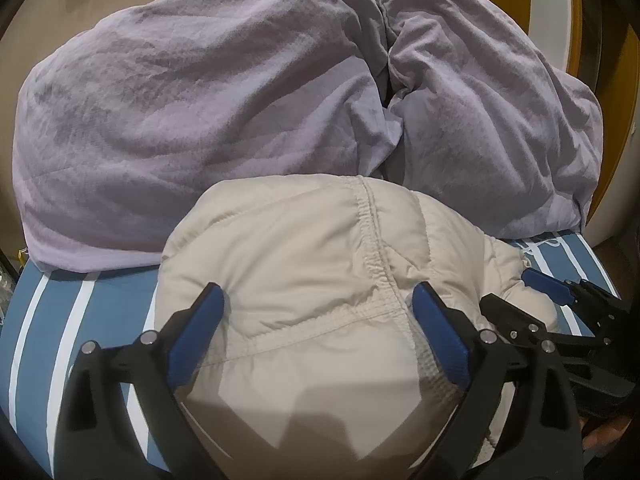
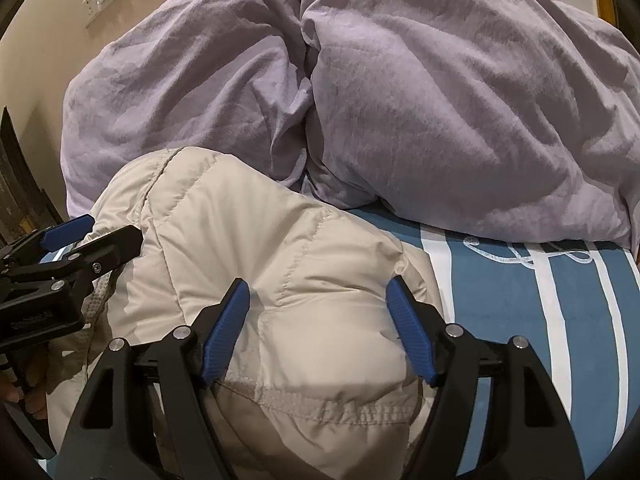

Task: Fold large clothes
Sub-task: 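Press the beige jacket bundle flat with both open grippers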

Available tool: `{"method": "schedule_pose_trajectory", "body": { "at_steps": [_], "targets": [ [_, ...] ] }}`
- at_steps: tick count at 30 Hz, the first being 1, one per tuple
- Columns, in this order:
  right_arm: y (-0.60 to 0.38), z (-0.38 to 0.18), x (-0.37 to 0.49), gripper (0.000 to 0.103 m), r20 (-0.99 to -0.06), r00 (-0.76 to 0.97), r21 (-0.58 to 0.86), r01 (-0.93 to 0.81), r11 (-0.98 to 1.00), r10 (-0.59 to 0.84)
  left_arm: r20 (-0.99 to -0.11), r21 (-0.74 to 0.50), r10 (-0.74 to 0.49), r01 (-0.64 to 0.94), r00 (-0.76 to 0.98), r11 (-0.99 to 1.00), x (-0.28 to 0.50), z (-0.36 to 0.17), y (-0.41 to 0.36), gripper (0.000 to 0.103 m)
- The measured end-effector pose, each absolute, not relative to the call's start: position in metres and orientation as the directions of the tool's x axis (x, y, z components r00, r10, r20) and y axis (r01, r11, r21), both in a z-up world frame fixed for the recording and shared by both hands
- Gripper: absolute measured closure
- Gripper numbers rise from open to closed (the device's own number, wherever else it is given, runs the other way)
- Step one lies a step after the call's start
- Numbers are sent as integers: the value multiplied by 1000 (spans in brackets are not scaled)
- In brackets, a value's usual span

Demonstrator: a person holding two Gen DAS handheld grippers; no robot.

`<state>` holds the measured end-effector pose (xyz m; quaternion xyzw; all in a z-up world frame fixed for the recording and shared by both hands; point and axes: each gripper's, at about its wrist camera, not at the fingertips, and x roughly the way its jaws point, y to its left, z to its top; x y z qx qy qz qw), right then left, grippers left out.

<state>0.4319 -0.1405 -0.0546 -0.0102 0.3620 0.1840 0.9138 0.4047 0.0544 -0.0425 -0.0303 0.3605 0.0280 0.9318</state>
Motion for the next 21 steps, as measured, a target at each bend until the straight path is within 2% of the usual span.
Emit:
{"method": "schedule_pose_trajectory", "body": {
  "at_steps": [14, 21],
  "targets": [
    [-143, -63, 435, 25, -663, 669, 136, -332, 933, 335, -666, -19, 44, -76, 745, 997, 407, -50, 52, 4],
    [-142, -53, 434, 24, -698, 644, 116, -329, 937, 313, -674, -24, 46, -83, 737, 996, 402, -43, 54, 4]
  ]
}}
